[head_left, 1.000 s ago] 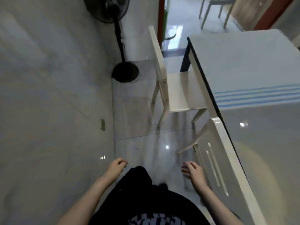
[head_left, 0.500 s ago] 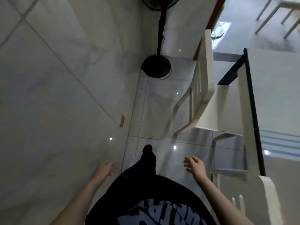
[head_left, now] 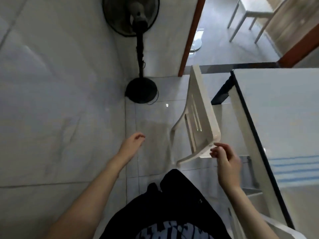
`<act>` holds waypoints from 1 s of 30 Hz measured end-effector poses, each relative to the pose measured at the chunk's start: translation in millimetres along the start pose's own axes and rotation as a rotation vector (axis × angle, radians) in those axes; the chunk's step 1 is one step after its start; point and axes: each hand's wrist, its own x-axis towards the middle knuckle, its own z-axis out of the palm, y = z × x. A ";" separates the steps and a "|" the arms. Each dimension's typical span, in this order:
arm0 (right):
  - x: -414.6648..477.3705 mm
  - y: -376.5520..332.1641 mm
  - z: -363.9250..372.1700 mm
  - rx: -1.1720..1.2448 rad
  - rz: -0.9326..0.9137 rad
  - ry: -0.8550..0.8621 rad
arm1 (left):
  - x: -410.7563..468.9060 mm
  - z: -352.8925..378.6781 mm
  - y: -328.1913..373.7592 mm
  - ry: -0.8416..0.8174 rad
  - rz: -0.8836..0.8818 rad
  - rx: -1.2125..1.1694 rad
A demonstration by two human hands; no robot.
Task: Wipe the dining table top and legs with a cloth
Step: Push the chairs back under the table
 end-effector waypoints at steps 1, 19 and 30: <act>7.1 -17.8 2.7 -0.010 -0.061 0.030 | 16.6 2.7 20.7 -0.025 0.070 0.055; 148.4 -9.1 66.5 -0.956 0.130 -0.013 | 253.7 92.8 243.1 -0.286 1.164 1.136; 139.4 -16.2 85.6 -1.023 0.363 0.282 | 327.6 119.4 271.0 -0.633 1.550 1.115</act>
